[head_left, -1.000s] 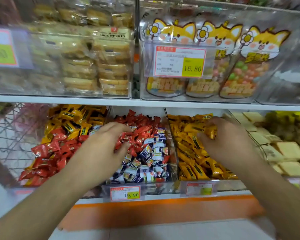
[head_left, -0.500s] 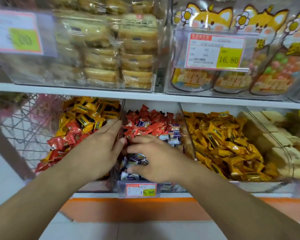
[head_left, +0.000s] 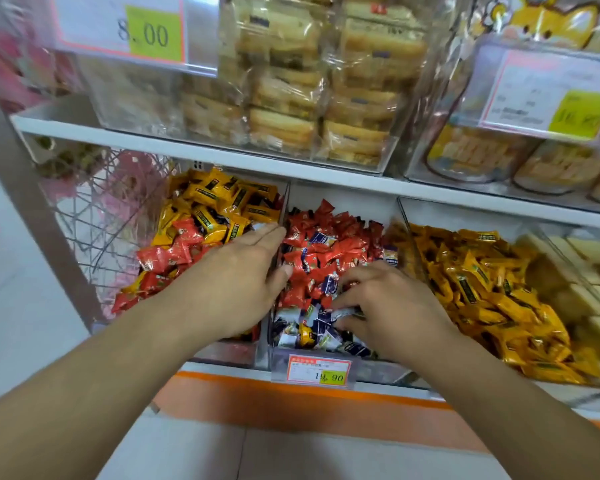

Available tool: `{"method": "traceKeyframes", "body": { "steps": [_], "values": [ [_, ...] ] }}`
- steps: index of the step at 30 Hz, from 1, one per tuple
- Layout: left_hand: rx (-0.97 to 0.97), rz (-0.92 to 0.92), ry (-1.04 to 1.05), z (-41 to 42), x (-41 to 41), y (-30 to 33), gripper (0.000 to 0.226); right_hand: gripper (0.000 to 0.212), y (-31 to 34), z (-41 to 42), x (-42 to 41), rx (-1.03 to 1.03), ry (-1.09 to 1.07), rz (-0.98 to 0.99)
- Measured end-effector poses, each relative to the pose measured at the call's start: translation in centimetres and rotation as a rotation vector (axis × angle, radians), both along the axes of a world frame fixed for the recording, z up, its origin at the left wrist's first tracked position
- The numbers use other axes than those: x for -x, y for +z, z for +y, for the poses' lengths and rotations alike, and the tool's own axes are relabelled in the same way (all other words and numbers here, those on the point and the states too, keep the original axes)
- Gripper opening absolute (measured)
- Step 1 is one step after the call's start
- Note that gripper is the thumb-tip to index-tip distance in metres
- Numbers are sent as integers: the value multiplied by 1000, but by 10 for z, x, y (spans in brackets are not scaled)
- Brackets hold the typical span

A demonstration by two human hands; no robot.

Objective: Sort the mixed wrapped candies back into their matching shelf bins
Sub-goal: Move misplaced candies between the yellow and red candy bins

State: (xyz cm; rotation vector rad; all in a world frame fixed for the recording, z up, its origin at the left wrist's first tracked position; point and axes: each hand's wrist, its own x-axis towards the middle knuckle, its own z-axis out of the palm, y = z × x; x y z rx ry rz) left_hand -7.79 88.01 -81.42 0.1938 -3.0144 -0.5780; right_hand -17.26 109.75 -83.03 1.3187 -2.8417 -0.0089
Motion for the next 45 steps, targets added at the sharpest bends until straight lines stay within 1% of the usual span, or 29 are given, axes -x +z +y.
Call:
{"method": "traceKeyframes", "body": {
  "steps": [4,6,8,10,12,15,19,21,23,27,29,31,34,37,39,41,43,45],
  "values": [
    [4,-17,5,1,-1,1,69,29,3,-1,-4,-47,-90,127],
    [3,-22,4,2,0,1,69,33,3,-1,-3,-19,-76,104],
    [-2,-19,6,3,0,0,69,33,5,-4,-4,117,-19,-39],
    [-5,-6,10,3,1,-1,69,25,6,-12,-9,234,39,-194],
    [-11,5,13,4,1,-1,69,16,1,-21,-13,257,82,-325],
    [-27,14,15,5,0,-1,68,17,-12,-31,-13,201,101,-455],
    [-32,16,16,4,-1,-1,68,33,-20,-34,-2,116,44,-435],
    [-34,15,15,4,0,-2,69,35,-20,-35,0,83,48,-412],
    [-35,15,15,4,0,-1,69,31,-18,-36,-2,68,59,-380],
    [-28,14,14,5,0,-1,69,12,-14,-36,-6,84,62,-330],
    [-29,16,13,4,0,-2,69,12,-14,-35,-6,89,69,-329],
    [-26,19,13,4,0,-2,69,18,-13,-32,-6,113,77,-328],
    [-24,46,21,6,-1,0,67,17,-5,-23,-5,275,46,-360],
    [-41,139,-6,12,-1,6,53,16,15,-10,-6,534,-101,-460],
    [-142,184,-33,21,-2,14,37,16,29,-1,-5,709,-172,-490],
    [-268,204,-49,32,-3,19,30,14,39,10,-7,876,-218,-566],
    [-395,174,-63,45,-4,20,30,10,45,21,-9,1033,-267,-697],
    [-557,131,-58,58,-2,20,22,9,47,32,-13,1172,-316,-840]
  ]
}}
